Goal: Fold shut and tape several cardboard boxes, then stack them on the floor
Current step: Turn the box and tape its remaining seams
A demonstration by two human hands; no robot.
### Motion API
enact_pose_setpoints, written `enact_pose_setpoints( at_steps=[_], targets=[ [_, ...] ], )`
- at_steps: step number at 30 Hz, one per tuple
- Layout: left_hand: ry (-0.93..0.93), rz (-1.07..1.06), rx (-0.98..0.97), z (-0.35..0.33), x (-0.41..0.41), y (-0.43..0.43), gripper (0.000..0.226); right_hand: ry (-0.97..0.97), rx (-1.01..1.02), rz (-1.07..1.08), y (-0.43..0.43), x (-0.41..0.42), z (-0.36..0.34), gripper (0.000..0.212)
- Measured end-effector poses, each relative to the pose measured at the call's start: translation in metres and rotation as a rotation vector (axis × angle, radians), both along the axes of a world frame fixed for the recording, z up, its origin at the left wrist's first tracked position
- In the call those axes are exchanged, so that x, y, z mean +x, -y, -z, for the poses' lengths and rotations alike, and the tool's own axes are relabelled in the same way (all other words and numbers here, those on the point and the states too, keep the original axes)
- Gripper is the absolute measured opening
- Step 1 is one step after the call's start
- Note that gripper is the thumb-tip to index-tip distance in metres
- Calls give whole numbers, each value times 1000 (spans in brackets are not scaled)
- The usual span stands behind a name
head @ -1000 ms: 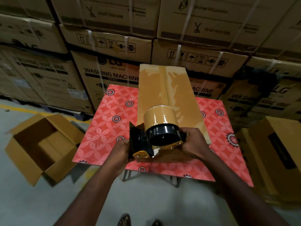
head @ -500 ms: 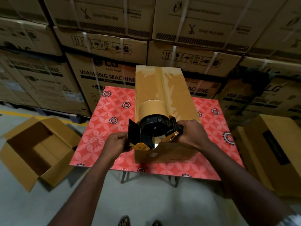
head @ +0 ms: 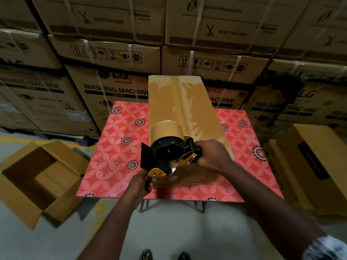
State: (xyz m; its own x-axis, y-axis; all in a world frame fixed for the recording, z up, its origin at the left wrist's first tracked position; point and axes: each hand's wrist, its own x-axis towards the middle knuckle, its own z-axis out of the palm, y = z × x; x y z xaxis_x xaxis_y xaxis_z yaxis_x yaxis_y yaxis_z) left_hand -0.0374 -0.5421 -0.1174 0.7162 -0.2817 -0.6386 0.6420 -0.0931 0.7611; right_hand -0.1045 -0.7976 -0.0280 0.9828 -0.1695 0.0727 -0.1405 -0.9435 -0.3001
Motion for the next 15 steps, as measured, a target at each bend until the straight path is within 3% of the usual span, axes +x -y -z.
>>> enact_pose_setpoints(
  at_steps=[4, 8, 13, 15],
  targets=[
    [86, -8, 99, 7, 6, -7, 24, 7, -2, -22, 1, -1, 2, 12],
    [179, -97, -105, -2, 13, -4, 30, 19, -24, -25, 1, -1, 4, 13],
    [260, 70, 114, 3, 13, -4, 12, 28, -40, -32, 2, -2, 4, 16],
    [335, 38, 160, -2, 17, -10, 18, 11, -38, -50, 3, -2, 3, 16]
  ],
)
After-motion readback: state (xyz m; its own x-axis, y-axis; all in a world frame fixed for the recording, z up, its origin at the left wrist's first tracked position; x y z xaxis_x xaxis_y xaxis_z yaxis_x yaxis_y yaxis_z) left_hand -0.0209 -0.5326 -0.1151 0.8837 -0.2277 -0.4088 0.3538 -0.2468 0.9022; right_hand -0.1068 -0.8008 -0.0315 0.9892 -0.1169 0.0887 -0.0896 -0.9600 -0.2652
